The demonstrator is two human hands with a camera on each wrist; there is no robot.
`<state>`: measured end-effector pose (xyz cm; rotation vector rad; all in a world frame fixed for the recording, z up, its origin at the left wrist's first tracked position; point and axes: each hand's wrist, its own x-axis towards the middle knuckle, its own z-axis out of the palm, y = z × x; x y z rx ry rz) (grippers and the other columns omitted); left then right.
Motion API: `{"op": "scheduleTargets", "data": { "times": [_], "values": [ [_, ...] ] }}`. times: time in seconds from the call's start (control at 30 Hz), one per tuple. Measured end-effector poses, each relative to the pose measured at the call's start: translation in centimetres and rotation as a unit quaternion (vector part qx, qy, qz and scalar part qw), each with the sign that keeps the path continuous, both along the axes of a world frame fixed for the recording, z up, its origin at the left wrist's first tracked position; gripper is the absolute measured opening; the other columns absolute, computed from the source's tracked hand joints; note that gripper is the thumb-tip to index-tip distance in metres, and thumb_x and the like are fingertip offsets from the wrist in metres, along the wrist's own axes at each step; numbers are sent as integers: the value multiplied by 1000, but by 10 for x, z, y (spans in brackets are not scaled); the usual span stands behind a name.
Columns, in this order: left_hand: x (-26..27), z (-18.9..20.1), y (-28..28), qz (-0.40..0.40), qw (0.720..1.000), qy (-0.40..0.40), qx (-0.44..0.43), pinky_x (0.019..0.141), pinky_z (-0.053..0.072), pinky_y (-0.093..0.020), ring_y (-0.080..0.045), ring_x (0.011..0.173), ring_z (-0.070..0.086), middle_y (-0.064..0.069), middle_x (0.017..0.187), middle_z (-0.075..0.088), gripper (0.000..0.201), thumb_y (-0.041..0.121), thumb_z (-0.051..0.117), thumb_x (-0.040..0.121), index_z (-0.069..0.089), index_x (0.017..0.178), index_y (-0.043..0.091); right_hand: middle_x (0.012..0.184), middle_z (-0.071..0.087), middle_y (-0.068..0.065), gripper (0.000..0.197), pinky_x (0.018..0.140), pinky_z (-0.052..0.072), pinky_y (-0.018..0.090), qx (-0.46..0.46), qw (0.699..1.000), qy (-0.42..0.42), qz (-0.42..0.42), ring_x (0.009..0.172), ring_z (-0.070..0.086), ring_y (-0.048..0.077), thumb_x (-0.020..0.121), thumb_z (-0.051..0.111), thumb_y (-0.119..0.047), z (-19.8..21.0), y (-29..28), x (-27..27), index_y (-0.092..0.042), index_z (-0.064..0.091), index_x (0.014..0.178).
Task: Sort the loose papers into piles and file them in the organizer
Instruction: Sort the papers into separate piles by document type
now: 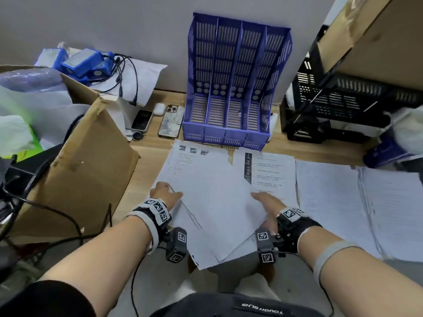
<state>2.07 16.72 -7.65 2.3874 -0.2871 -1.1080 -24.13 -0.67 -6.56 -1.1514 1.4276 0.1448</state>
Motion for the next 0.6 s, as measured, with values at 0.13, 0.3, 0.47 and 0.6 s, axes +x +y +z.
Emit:
{"op": "scheduleTargets", "data": {
  "times": [0.13,0.3,0.47,0.6],
  "values": [
    [5,-11,-14,52,997,43,-34,92,50,-37,-36,97,62,-9,108,54,43,33,71,81,53,114,11,124,60,14,38,102,45,42,-69,972,95,205,115,57,34,88,48,-13,6,16,-5,-9,54,125],
    [-2,-15,-22,64,992,73,-80,84,58,-48,-34,84,68,-17,81,68,28,23,72,83,54,65,13,129,58,13,37,93,43,32,-80,940,159,291,114,55,31,94,43,-13,6,24,-3,-6,55,128],
    [-5,8,-23,29,987,77,-138,77,56,-40,-33,85,66,-10,87,66,10,18,61,90,55,82,20,121,52,12,49,90,49,37,-162,937,201,236,106,56,30,83,60,-25,11,17,9,-13,42,128],
    [2,39,-39,21,973,47,-223,81,58,-45,-33,87,68,-13,96,70,15,21,57,86,55,100,19,126,49,8,52,97,46,36,-301,933,58,188,115,53,24,83,69,-30,39,15,42,-18,49,128]
  ]
}}
